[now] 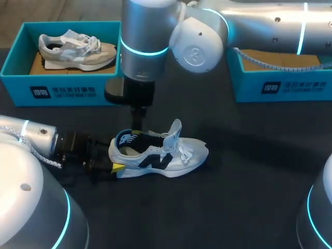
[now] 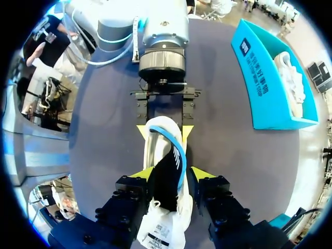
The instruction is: Take the shoe out of the shoebox, open the shoe tongue, remove and reinsert the insole, then place the shoe into the shoebox
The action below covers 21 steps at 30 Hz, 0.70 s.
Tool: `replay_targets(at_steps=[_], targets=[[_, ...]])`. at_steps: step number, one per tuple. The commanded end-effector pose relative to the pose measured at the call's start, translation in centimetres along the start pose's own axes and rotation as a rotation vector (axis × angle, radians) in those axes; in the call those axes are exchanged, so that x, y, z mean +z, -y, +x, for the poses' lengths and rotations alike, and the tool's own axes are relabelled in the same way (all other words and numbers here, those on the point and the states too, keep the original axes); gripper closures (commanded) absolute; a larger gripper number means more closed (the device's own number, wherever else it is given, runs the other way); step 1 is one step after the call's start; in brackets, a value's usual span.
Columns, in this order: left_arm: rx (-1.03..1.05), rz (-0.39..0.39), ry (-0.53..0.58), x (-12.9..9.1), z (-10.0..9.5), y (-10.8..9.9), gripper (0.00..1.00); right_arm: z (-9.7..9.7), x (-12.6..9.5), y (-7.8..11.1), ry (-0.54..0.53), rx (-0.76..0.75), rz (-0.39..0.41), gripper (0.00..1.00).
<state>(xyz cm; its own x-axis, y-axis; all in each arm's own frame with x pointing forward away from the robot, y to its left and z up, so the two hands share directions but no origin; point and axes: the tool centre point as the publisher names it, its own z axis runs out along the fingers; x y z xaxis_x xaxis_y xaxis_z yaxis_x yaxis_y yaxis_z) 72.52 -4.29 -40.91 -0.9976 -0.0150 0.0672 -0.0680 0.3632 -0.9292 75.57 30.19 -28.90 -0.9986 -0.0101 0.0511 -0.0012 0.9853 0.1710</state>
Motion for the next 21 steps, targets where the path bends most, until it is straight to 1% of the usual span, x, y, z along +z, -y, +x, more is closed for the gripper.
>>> replay_targets(at_steps=[1, 7, 21], targets=[[0.000, -0.003, -0.002, 0.2, -0.2, -0.3, 1.00, -0.2, 1.6, -0.5, -0.015, 0.003, -0.003, 0.58], [0.000, -0.003, -0.002, 0.2, -0.2, -0.3, 1.00, -0.5, 2.7, -0.8, -0.027, 0.002, -0.007, 0.58], [0.000, -0.003, -0.002, 0.2, -0.2, -0.3, 1.00, -0.9, 3.9, -1.2, -0.038, 0.015, -0.032, 0.57]])
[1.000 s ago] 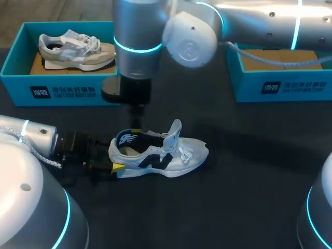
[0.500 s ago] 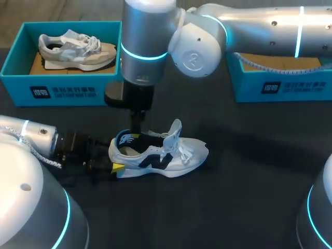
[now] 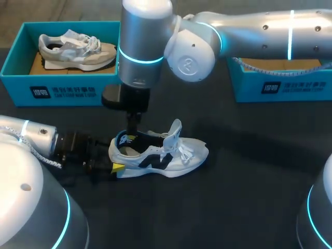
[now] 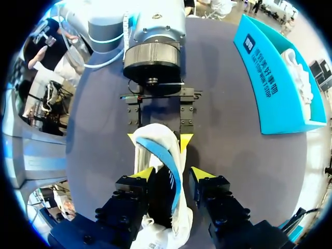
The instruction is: Take the shoe out of the shoebox, open the shoe tongue, remove and reinsert the insole, then place the shoe into the shoebox
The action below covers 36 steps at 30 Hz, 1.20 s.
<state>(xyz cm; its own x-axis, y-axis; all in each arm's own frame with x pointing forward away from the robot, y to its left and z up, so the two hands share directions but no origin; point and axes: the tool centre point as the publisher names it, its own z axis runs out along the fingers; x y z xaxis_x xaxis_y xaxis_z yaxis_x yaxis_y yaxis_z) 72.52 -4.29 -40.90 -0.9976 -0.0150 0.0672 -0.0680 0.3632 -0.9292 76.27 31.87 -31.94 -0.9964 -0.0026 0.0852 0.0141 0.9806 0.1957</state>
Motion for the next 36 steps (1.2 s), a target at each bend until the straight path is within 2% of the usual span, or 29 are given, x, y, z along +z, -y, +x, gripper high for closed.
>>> replay_targets(at_steps=[1, 10, 15, 22, 24, 25, 30, 36], targets=[[0.000, -0.003, -0.002, 0.2, -0.2, -0.3, 1.00, -0.1, 0.7, 0.0, -0.006, 0.003, -0.006, 0.57], [0.000, -0.003, -0.002, 0.2, -0.2, -0.3, 1.00, -0.2, 1.4, 0.0, -0.015, 0.016, 0.000, 0.59], [0.000, -0.003, -0.002, 0.2, -0.2, -0.3, 1.00, -0.2, 1.6, 0.3, -0.020, 0.022, 0.004, 0.65], [0.000, -0.003, -0.002, 0.2, -0.2, -0.3, 1.00, -0.3, 1.7, 0.5, -0.019, 0.030, 0.009, 0.86], [0.000, -0.003, -0.002, 0.2, -0.2, -0.3, 1.00, -0.3, 1.7, 0.5, -0.019, 0.031, 0.012, 0.98], [0.000, -0.003, -0.002, 0.2, -0.2, -0.3, 1.00, -0.3, 1.7, 0.5, -0.019, 0.032, 0.012, 1.00], [0.000, -0.003, -0.002, 0.2, -0.2, -0.3, 1.00, -0.1, 1.4, 0.5, -0.024, 0.024, 0.018, 1.00], [0.000, -0.003, -0.002, 0.2, -0.2, -0.3, 1.00, 0.0, -0.3, 1.2, -0.047, 0.025, 0.003, 1.00]])
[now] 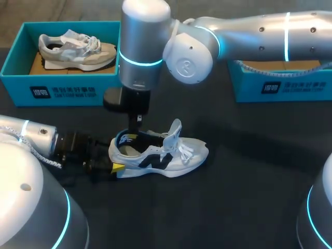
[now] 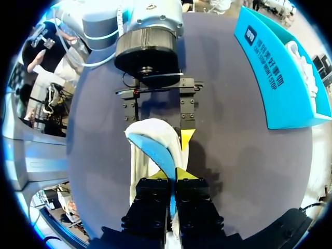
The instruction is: Take the shoe out of the shoebox, open the shoe tongue, remove and reinsert the insole, then place the shoe into the shoebox
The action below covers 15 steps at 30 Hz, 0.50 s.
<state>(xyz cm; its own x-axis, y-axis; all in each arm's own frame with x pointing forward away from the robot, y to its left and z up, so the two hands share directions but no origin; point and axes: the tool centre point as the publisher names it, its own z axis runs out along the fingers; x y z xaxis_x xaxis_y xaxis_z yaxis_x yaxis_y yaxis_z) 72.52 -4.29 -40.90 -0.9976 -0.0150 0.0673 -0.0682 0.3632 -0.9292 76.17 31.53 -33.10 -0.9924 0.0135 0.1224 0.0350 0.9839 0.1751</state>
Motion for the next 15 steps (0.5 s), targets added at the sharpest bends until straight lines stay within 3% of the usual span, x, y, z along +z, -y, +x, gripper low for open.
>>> replay_targets(at_steps=[1, 7, 15], targets=[[0.000, -0.003, -0.002, 0.2, -0.2, -0.3, 1.00, 0.1, -1.8, 0.7, -0.018, 0.002, -0.021, 1.00], [0.000, -0.003, -0.002, 0.2, -0.2, -0.3, 1.00, 0.0, -3.5, 0.8, -0.010, 0.015, -0.030, 1.00], [0.000, -0.003, -0.002, 0.2, -0.2, -0.3, 1.00, -0.5, -4.7, -0.1, -0.018, 0.023, -0.124, 1.00]])
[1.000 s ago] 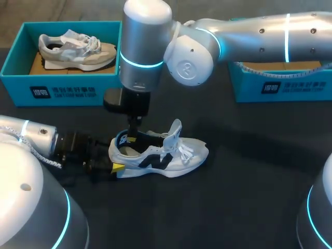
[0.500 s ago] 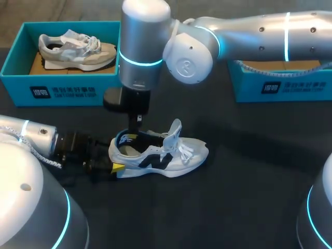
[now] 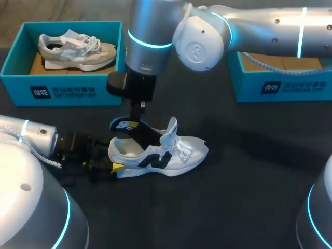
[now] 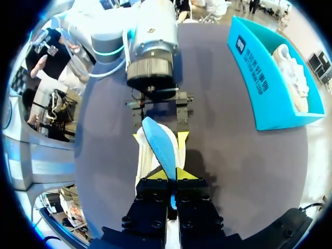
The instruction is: Take the shoe out of the shoebox, open the shoe tongue, remove and reinsert the insole, then place the shoe into the shoebox
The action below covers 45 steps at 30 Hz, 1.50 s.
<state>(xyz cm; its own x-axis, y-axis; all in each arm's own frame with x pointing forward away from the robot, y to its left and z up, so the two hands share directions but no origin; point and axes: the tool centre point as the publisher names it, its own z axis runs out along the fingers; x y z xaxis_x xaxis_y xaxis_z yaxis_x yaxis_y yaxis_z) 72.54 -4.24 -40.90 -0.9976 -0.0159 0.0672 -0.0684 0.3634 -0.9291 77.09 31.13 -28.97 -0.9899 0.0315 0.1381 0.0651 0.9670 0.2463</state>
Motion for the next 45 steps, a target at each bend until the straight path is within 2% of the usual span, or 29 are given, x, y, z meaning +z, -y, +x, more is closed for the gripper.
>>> replay_targets(at_steps=[1, 6, 8, 12, 13, 19, 20, 29, 30, 42, 45], targets=[[0.000, -0.003, -0.002, 0.3, -0.2, -0.3, 1.00, -0.1, -0.7, 0.0, -0.010, 0.004, -0.067, 1.00], [0.000, -0.003, -0.002, 0.3, -0.2, -0.3, 1.00, 0.0, -1.1, -1.0, -0.026, -0.005, -0.139, 1.00], [0.000, -0.003, -0.002, 0.3, -0.2, -0.3, 1.00, 0.1, -1.5, -1.4, -0.035, -0.007, -0.190, 1.00], [0.000, -0.003, -0.002, 0.3, -0.2, -0.3, 1.00, 0.0, -2.2, -2.1, -0.024, -0.006, -0.228, 1.00], [0.000, -0.003, -0.002, 0.3, -0.2, -0.3, 1.00, 0.0, -2.6, -2.4, -0.025, -0.001, -0.271, 1.00], [0.000, -0.003, -0.002, 0.3, -0.2, -0.3, 1.00, -0.5, -4.8, -3.5, -0.008, 0.031, -0.379, 1.00], [0.000, -0.003, -0.002, 0.3, -0.2, -0.3, 1.00, -0.6, -5.5, -3.7, -0.006, 0.038, -0.423, 1.00], [0.000, -0.003, -0.002, 0.3, -0.2, -0.3, 1.00, -2.1, -9.5, -5.7, 0.037, 0.060, -0.575, 1.00], [0.000, -0.003, -0.002, 0.3, -0.2, -0.3, 1.00, -2.3, -10.1, -6.0, 0.038, 0.071, -0.626, 1.00], [0.000, -0.003, -0.002, 0.3, -0.2, -0.3, 1.00, -4.3, -14.8, -7.2, 0.057, 0.133, -0.873, 1.00], [0.000, -0.003, -0.002, 0.3, -0.2, -0.3, 1.00, -4.5, -15.5, -7.3, 0.079, 0.147, -0.895, 1.00]])
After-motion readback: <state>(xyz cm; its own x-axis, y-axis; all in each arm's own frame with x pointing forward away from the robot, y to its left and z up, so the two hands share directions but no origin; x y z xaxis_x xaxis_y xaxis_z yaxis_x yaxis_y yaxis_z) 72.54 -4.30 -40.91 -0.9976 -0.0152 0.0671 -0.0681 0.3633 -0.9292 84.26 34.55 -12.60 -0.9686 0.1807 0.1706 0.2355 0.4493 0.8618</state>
